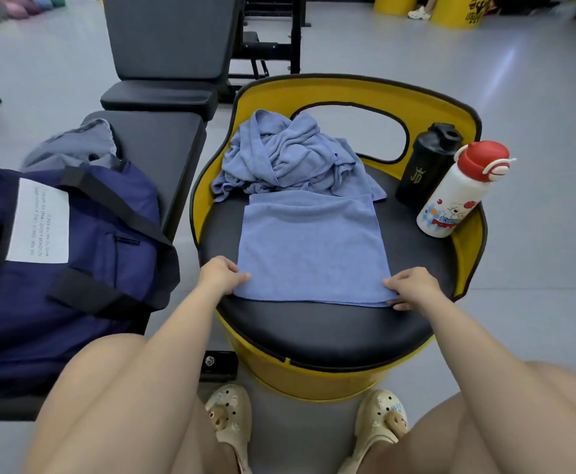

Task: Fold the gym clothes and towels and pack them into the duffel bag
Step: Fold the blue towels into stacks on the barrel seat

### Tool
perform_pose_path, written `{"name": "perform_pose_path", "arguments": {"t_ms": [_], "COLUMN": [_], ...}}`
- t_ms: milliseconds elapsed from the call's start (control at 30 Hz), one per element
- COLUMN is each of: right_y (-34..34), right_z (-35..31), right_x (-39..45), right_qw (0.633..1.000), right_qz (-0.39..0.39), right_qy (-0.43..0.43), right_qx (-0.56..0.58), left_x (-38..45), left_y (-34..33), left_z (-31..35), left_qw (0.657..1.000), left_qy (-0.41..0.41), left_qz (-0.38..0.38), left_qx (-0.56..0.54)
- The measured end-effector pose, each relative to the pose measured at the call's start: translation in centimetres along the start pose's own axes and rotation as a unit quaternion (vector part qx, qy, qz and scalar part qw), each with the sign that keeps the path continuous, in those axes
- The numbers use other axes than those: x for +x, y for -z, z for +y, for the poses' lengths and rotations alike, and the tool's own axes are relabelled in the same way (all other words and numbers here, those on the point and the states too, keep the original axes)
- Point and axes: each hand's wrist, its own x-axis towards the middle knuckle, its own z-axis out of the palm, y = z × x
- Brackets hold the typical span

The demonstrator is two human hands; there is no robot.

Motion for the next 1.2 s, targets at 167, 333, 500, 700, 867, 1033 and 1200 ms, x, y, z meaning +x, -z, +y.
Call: {"name": "perform_pose_path", "arguments": {"t_ms": [167, 333, 500, 700, 867, 1033, 1200], "right_y": [-0.2, -0.2, -0.3, -0.6, -0.6, -0.8, -1.1], "right_z": [0.4, 0.1, 0.1, -0.5, 0.6, 1.4, 1.5], "right_x": [-0.2, -0.8, -1.1, -1.5, -1.5, -1.3, -1.2], "right_qw": [1.0, 1.0, 0.999, 0.996, 0.996, 0.992, 0.988], "right_qz": [0.013, 0.023, 0.03, 0.059, 0.061, 0.067, 0.081], "right_qy": [0.005, 0.011, 0.023, 0.068, 0.067, 0.075, 0.087], "right_qx": [0.015, 0.01, 0.0, 0.003, -0.024, -0.07, -0.096], "left_x": [-0.7, -0.8, -0.4, -0.1, 0.1, 0.2, -0.2], "left_y": [-0.3, -0.5, -0.2, 0.0, -0.6, -0.8, -0.6], "left_z": [-0.1, -0.1, 0.1, 0.8, -0.1, -0.9, -1.1], "left_qw": [0.997, 0.995, 0.993, 0.991, 0.993, 0.996, 0.999], "left_qy": [-0.022, -0.024, -0.03, -0.079, -0.066, -0.048, -0.024], "left_qz": [0.03, 0.046, 0.072, 0.105, 0.077, 0.046, 0.035], "left_qx": [0.064, 0.087, 0.088, 0.014, 0.053, 0.059, 0.032]}}
